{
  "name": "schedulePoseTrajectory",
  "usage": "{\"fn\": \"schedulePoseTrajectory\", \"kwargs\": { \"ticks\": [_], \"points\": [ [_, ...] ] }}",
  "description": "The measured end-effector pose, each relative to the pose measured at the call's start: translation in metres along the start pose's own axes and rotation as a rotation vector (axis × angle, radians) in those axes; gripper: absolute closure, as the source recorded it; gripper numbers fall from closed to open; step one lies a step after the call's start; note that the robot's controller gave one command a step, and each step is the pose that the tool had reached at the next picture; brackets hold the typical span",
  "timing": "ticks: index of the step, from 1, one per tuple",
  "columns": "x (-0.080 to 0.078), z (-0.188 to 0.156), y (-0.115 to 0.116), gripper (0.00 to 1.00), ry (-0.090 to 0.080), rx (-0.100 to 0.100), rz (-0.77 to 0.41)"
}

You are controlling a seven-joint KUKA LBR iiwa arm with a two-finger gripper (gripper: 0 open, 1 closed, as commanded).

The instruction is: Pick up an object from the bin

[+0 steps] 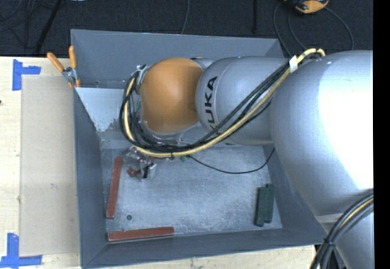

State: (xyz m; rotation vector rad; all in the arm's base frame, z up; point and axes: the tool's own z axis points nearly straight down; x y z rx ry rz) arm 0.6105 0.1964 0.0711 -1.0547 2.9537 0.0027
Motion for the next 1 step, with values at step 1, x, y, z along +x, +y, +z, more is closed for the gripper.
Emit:
{"fn": "schedulePoseTrajectory", "kwargs": {
  "ticks": [1],
  "points": [
    [0.0000,0.0000,0.0000,1.00,0.000,0.000,0.001]
  ]
}}
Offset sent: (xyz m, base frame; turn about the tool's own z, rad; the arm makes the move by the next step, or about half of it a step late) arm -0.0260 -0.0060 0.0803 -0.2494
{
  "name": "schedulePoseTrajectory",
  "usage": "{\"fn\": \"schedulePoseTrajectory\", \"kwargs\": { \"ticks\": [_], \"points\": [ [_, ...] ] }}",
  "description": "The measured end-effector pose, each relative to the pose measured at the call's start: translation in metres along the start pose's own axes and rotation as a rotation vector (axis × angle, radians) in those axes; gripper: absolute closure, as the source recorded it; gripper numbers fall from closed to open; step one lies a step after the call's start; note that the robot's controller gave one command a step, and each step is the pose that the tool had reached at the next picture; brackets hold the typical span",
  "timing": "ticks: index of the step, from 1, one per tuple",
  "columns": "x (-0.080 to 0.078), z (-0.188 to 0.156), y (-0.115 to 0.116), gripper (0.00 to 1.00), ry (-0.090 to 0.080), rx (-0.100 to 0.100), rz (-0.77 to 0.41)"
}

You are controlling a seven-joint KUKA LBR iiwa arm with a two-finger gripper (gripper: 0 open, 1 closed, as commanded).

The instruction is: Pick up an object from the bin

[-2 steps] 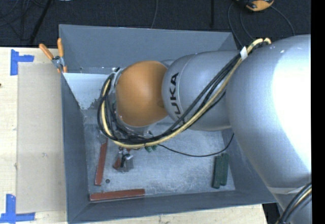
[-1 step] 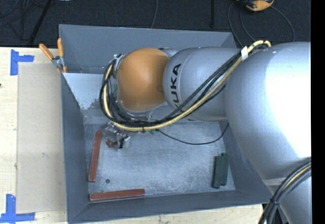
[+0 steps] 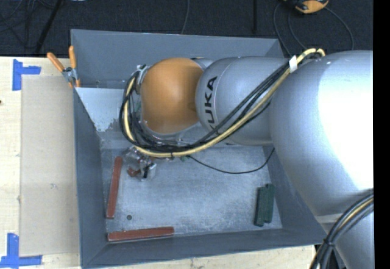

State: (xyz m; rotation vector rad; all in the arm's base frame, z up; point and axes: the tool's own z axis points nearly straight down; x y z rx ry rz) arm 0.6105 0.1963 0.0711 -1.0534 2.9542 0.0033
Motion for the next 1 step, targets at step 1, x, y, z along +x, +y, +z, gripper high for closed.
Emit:
{"fn": "schedulePoseTrajectory", "kwargs": {
  "ticks": [1],
  "points": [
    [0.0115,-0.0230,0.0064,1.00,0.013,-0.005,-0.096]
  ]
}}
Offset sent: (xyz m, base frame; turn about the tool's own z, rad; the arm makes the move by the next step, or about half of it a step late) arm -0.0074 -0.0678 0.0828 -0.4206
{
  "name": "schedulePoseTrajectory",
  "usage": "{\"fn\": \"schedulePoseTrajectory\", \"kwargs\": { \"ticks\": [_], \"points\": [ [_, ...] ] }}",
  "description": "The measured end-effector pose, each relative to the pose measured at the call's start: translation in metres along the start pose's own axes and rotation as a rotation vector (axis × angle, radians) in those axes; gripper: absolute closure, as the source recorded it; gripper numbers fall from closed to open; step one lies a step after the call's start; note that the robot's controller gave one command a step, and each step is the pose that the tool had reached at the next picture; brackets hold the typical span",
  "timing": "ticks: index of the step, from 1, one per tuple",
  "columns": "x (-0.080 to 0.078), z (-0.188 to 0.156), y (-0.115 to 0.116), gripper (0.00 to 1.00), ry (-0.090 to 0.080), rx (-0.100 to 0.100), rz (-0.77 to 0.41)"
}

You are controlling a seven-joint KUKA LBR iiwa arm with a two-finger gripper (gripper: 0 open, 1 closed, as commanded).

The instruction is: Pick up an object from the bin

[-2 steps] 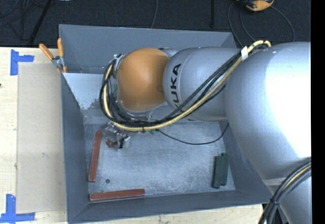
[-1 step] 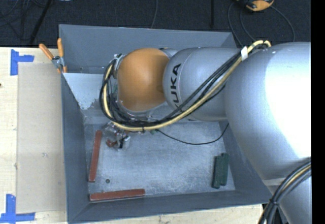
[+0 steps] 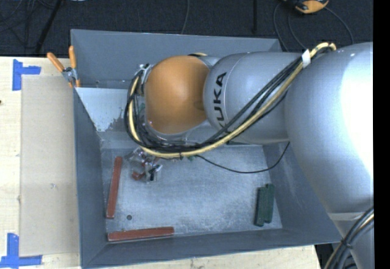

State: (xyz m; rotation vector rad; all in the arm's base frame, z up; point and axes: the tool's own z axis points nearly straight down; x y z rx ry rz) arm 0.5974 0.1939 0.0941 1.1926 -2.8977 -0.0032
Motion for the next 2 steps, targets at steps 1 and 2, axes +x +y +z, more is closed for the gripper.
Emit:
{"fn": "schedulePoseTrajectory", "kwargs": {
  "ticks": [1,2],
  "points": [
    [0.027,-0.045,-0.031,1.00,-0.009,0.005,-0.285],
    [0.015,-0.107,-0.010,1.00,-0.003,0.005,-0.297]
  ]
}}
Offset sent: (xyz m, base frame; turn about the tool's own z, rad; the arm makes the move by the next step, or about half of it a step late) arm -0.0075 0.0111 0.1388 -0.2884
